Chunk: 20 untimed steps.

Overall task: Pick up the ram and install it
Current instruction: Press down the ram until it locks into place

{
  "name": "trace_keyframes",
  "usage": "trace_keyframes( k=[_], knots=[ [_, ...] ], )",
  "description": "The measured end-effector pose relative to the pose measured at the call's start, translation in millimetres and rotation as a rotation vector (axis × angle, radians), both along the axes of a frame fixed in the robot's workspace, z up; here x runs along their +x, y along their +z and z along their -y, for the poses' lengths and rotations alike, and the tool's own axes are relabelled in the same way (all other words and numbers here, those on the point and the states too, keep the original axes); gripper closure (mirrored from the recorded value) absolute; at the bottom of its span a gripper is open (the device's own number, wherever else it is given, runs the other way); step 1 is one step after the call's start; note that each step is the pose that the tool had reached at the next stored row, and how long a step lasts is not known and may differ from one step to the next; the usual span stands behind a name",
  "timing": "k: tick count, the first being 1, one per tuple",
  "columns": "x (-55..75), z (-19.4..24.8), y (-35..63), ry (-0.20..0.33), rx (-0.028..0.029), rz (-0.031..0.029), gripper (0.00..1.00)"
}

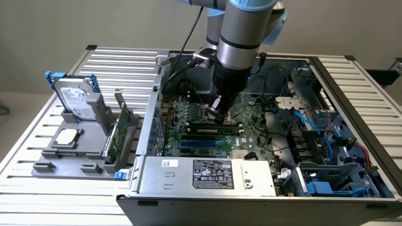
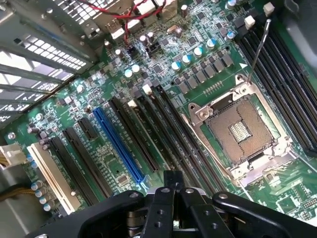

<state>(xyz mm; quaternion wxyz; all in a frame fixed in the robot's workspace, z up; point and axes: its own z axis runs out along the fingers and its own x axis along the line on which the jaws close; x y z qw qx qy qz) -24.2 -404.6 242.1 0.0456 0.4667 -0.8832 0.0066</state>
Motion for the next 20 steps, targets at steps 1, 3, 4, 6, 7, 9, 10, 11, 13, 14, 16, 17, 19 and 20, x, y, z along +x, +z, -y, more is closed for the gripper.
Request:
trace_keyframes(
  k=[1,3,4,6,7,9,10,11,13,14,16,17,19,20],
  knots=[
    [0.0,0.0,-0.1,-0.013,-0.0010,0.0004,0.89],
    [0.0,0.0,-0.3,-0.041,-0.0029,0.0010,0.89],
    [0.0,0.0,-0.4,-0.054,-0.0031,0.0013,0.89],
    [0.0,0.0,-0.4,-0.081,-0.0032,0.0026,0.89],
    [0.0,0.0,-0.4,-0.094,-0.0032,0.0036,0.89],
    [0.0,-0.1,-0.4,-0.121,-0.0030,0.0059,0.89],
    [0.0,-0.1,-0.5,-0.134,-0.0030,0.0073,0.89],
    [0.1,0.0,-0.5,-0.148,-0.0029,0.0087,0.89],
    [0.0,-0.1,-0.5,-0.174,-0.0027,0.0119,0.89],
    [0.0,-0.1,-0.5,-0.186,-0.0027,0.0142,0.89],
    [0.0,-0.3,-0.4,-0.207,-0.0022,0.0218,0.89],
    [0.0,-0.5,-0.4,-0.217,-0.0018,0.0269,0.89],
    [0.0,-0.8,-0.4,-0.235,-0.0006,0.0390,0.89],
    [0.0,-0.8,-0.3,-0.242,-0.0001,0.0454,0.89]
  ],
)
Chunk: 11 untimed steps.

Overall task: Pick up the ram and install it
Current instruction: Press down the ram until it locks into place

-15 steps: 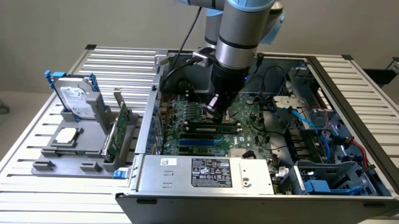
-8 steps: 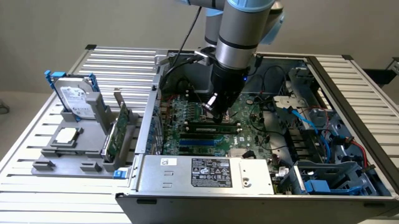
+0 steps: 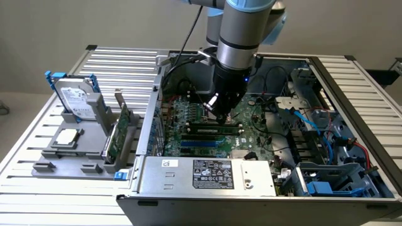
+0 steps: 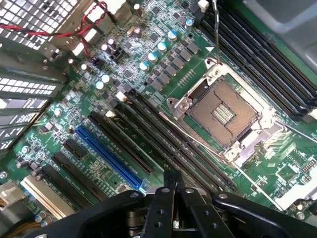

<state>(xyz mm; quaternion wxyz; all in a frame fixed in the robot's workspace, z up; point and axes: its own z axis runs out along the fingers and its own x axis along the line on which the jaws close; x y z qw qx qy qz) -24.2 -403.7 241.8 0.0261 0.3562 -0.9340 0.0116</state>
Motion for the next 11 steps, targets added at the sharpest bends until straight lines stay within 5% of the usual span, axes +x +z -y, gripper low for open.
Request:
trace_keyframes(
  k=[3,11],
  knots=[
    [0.1,-0.1,2.3,-0.022,-0.0002,0.0106,0.89],
    [0.0,-0.1,15.5,-0.101,-0.0019,0.0112,0.89]
  ],
)
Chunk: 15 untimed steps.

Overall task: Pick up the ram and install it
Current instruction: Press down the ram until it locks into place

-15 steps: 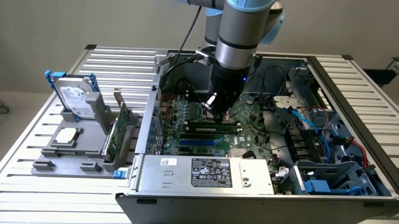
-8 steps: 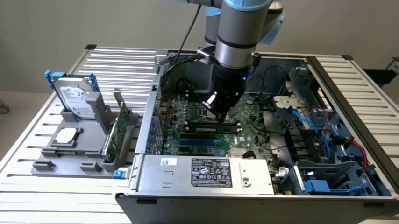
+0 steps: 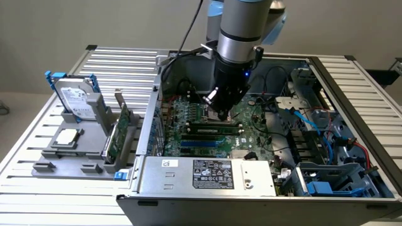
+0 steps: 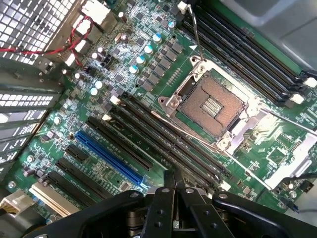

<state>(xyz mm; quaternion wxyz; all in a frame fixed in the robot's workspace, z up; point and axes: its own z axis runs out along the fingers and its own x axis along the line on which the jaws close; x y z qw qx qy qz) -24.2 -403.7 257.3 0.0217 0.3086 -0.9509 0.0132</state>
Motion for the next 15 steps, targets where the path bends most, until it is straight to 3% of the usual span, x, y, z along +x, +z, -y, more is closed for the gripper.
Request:
trace_keyframes(
  k=[15],
  knots=[
    [0.0,0.0,11.5,-0.160,-0.0080,0.0001,0.89]
  ],
)
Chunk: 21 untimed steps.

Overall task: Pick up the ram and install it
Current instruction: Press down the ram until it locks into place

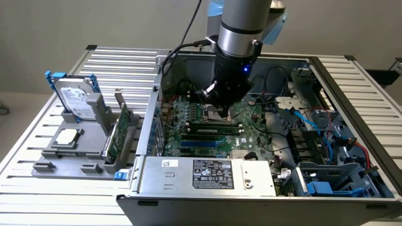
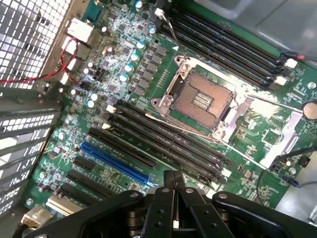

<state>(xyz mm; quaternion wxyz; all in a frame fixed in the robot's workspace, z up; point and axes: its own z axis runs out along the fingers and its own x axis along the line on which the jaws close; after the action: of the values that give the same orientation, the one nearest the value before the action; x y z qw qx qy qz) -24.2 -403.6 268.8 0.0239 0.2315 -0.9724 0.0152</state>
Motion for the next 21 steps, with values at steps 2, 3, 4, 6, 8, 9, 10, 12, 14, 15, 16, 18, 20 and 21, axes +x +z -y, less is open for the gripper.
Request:
trace_keyframes(
  k=[2,3,4,6,8,9,10,12,14,15,16,18,20,21],
  knots=[
    [0.0,0.0,0.1,-0.026,-0.0011,-0.0001,0.89],
    [0.0,0.0,0.2,-0.041,-0.0015,-0.0002,0.89],
    [0.0,0.0,0.2,-0.054,-0.0019,-0.0002,0.89],
    [0.0,0.0,0.2,-0.081,-0.0026,-0.0002,0.89],
    [0.0,0.0,0.2,-0.108,-0.0031,-0.0003,0.89],
    [0.0,0.0,0.1,-0.122,-0.0032,-0.0002,0.89],
    [0.0,0.0,0.2,-0.136,-0.0034,-0.0002,0.89],
    [0.0,0.0,0.2,-0.164,-0.0038,-0.0002,0.89],
    [0.0,0.0,0.1,-0.192,-0.0042,-0.0002,0.89],
    [0.0,0.0,0.1,-0.205,-0.0043,0.0001,0.89],
    [0.0,0.0,0.1,-0.218,-0.0044,0.0005,0.89],
    [0.0,0.0,0.1,-0.244,-0.0047,0.0014,0.89],
    [0.0,0.0,0.0,-0.270,-0.0049,0.0023,0.89],
    [0.0,0.0,0.0,-0.283,-0.0050,0.0027,0.89]
  ],
)
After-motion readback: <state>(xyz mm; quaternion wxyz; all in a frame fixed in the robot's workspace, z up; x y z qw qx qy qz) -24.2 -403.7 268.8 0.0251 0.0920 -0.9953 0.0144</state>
